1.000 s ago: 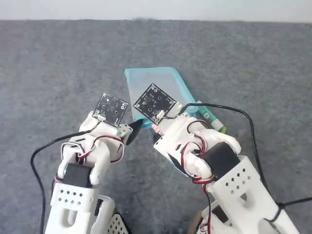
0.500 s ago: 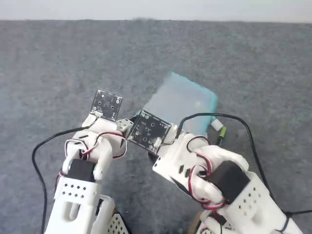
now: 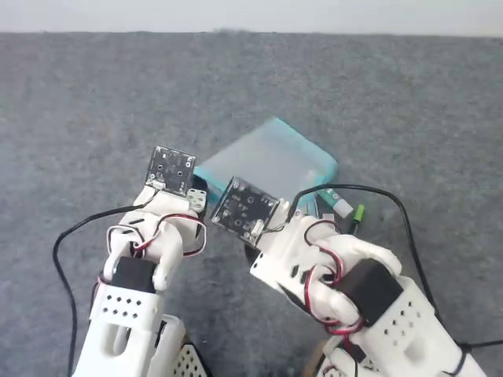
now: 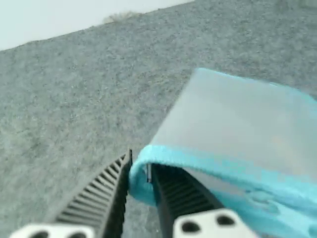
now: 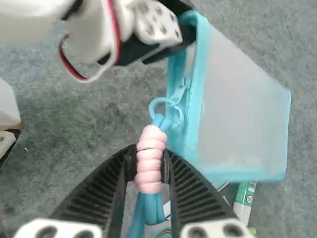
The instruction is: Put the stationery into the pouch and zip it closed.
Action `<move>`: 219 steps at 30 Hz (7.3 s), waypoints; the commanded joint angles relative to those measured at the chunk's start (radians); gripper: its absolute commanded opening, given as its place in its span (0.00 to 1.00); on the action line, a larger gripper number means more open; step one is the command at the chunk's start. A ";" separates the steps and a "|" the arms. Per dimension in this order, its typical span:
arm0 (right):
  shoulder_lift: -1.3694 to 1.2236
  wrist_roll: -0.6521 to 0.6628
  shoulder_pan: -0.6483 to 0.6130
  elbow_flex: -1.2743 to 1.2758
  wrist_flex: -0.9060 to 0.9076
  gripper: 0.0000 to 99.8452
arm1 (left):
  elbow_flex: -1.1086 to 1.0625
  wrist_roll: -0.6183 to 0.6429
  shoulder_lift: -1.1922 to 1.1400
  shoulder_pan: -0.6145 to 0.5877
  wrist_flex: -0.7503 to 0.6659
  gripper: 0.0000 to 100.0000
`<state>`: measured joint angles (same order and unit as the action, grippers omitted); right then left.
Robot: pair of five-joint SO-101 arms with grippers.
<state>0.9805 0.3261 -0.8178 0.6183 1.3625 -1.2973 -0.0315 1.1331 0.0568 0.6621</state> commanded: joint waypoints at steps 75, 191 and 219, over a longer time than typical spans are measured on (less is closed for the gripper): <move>-0.952 0.362 0.641 -0.140 -0.285 0.22 | -0.008 0.118 -0.008 -0.307 -0.029 0.01; -1.013 -0.170 0.291 -0.825 0.234 0.06 | -0.117 0.029 -0.003 0.199 -0.098 0.01; -0.840 -0.029 0.647 -0.580 0.346 0.16 | -0.111 0.037 -0.003 0.057 -0.103 0.01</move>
<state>0.0675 0.2263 -0.2286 -0.0169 1.7093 -1.4308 0.0054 1.1316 0.1243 0.5654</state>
